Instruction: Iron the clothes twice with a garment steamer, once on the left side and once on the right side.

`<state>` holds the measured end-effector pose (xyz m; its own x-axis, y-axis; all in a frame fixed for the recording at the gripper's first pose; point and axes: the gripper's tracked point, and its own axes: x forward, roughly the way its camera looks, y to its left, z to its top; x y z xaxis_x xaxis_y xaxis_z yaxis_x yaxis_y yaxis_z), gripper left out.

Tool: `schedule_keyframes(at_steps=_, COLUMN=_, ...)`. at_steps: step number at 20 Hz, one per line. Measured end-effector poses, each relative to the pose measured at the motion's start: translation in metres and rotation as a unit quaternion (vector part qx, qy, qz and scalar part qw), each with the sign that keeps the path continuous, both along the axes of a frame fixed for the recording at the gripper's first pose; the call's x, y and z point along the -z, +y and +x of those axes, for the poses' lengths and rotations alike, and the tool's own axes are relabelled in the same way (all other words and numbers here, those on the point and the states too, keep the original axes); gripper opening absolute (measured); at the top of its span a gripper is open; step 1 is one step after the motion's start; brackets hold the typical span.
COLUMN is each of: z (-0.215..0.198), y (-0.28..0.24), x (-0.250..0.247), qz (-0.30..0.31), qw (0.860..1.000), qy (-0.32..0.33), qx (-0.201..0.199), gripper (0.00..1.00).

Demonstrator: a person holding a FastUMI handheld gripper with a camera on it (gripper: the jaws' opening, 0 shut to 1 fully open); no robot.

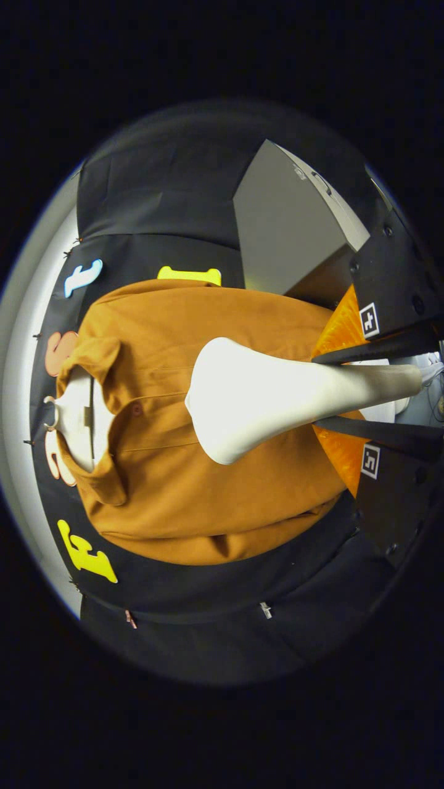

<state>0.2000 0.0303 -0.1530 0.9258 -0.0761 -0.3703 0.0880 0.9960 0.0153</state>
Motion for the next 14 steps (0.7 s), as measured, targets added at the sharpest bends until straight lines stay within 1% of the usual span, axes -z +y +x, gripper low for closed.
schedule_keyframes(at_steps=4, z=-0.005, y=-0.015, x=-0.050, qz=-0.011, qw=0.998, qy=-0.067, qx=0.009, gripper=0.47)
schedule_keyframes(at_steps=8, z=-0.013, y=-0.028, x=-0.088, qz=-0.014, qw=0.992, qy=-0.127, qx=0.020, gripper=0.47)
schedule_keyframes(at_steps=14, z=-0.022, y=-0.039, x=-0.104, qz=-0.020, qw=0.986, qy=-0.159, qx=0.042, gripper=0.47)
